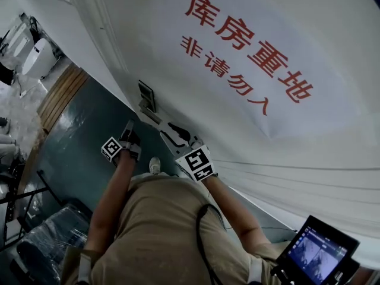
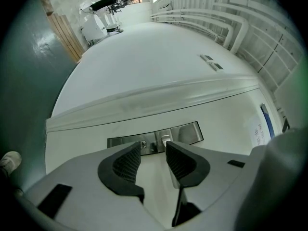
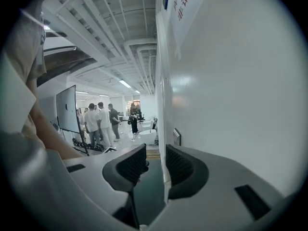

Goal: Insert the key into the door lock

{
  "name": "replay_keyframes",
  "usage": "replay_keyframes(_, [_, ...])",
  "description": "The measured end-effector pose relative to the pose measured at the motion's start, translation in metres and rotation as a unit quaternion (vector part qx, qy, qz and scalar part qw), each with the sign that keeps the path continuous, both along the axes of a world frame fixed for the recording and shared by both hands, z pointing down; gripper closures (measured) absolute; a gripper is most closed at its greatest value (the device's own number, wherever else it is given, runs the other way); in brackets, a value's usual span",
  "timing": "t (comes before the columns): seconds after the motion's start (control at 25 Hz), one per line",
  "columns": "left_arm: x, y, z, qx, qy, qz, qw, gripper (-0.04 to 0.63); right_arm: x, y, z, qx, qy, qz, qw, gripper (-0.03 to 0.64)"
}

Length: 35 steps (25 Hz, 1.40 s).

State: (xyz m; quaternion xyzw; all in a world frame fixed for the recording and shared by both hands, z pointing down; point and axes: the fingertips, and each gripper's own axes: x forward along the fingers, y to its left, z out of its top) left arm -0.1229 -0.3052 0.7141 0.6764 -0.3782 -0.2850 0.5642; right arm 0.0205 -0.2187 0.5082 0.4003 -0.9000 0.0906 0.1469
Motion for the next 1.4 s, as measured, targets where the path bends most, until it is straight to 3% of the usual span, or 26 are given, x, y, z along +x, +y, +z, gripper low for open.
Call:
replay_keyframes(0.44, [-0.003, 0.008, 0.004, -0.008, -0.009, 0.014, 0.9998, 0.431, -0.005, -0.001, 0.007, -0.005, -0.001, 0.003, 1.0, 0.482])
replay_keyframes(0.6, [-0.003, 0.008, -0.006, 0.007, -0.044, 0.032, 0.9985, 0.433, -0.013, -0.004, 0.011, -0.009, -0.003, 0.004, 1.0, 0.482])
replay_keyframes(0.76, [-0.007, 0.009, -0.021, 0.03, -0.117, 0.05, 0.9914, 0.439, -0.02, -0.008, 0.013, -0.004, 0.004, 0.004, 1.0, 0.482])
replay_keyframes(0.92, [-0.024, 0.013, -0.038, 0.066, -0.199, 0.045, 0.9767, 0.578, -0.019, -0.012, 0.01, 0.01, 0.009, 0.02, 1.0, 0.482])
replay_keyframes(1.0, [-0.03, 0.017, -0.053, 0.093, -0.205, 0.042, 0.9734, 0.578, -0.016, -0.012, 0.007, 0.018, 0.008, 0.029, 0.999, 0.482])
replay_keyframes(1.08, [-0.03, 0.022, -0.07, 0.117, -0.187, 0.04, 0.9744, 0.578, -0.013, -0.012, 0.004, 0.027, 0.007, 0.037, 0.999, 0.482])
replay_keyframes(1.16, [-0.027, 0.029, -0.078, 0.122, -0.183, 0.043, 0.9746, 0.58, -0.011, -0.01, 0.002, 0.033, 0.005, 0.041, 0.999, 0.482])
replay_keyframes(1.24, [-0.021, 0.035, -0.085, 0.13, -0.216, 0.056, 0.966, 0.58, -0.01, -0.009, 0.001, 0.037, 0.004, 0.044, 0.998, 0.482])
replay_keyframes(1.4, [-0.006, 0.046, -0.11, 0.176, -0.295, 0.077, 0.9358, 0.58, -0.009, -0.001, -0.003, 0.044, 0.011, 0.043, 0.998, 0.482])
